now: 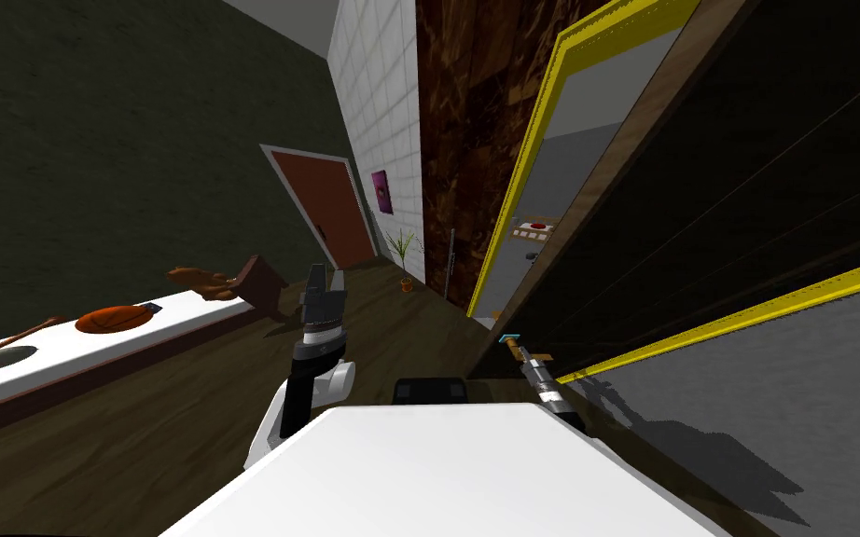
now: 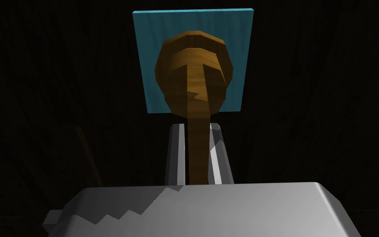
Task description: Pull the door open
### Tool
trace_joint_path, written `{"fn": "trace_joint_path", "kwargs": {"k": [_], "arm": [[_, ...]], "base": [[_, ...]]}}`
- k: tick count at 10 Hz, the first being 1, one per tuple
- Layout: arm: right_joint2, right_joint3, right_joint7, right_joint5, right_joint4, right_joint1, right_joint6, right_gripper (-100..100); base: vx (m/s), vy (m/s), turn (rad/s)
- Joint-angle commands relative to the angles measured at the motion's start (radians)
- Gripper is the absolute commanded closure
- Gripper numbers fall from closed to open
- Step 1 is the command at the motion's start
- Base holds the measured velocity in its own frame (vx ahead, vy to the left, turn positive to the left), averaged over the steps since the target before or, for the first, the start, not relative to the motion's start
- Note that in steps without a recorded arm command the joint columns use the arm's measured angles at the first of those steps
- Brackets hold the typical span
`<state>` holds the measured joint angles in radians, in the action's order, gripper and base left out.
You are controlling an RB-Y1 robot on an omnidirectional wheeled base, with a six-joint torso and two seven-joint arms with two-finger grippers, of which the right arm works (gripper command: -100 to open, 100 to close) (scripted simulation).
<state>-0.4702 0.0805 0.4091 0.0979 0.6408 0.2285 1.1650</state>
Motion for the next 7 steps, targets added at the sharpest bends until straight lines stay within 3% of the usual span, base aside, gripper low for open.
{"fn": "trace_joint_path", "kwargs": {"k": [1,3,5,6,7], "arm": [[-0.007,0.005,0.008,-0.001,-0.026,0.004,0.035,100],[-0.015,0.010,0.016,-0.001,-0.041,0.016,0.065,100],[-0.015,0.008,0.013,-0.001,-0.025,0.019,0.050,100],[-0.015,0.005,0.018,-0.008,-0.047,0.024,0.075,100],[-0.015,0.003,0.020,-0.010,-0.052,0.025,0.081,100]], "base": [[-0.159,-0.052,0.118],[-0.197,-0.048,0.170],[-0.100,-0.017,0.021],[-0.117,-0.035,0.179],[-0.170,-0.056,0.173]]}}
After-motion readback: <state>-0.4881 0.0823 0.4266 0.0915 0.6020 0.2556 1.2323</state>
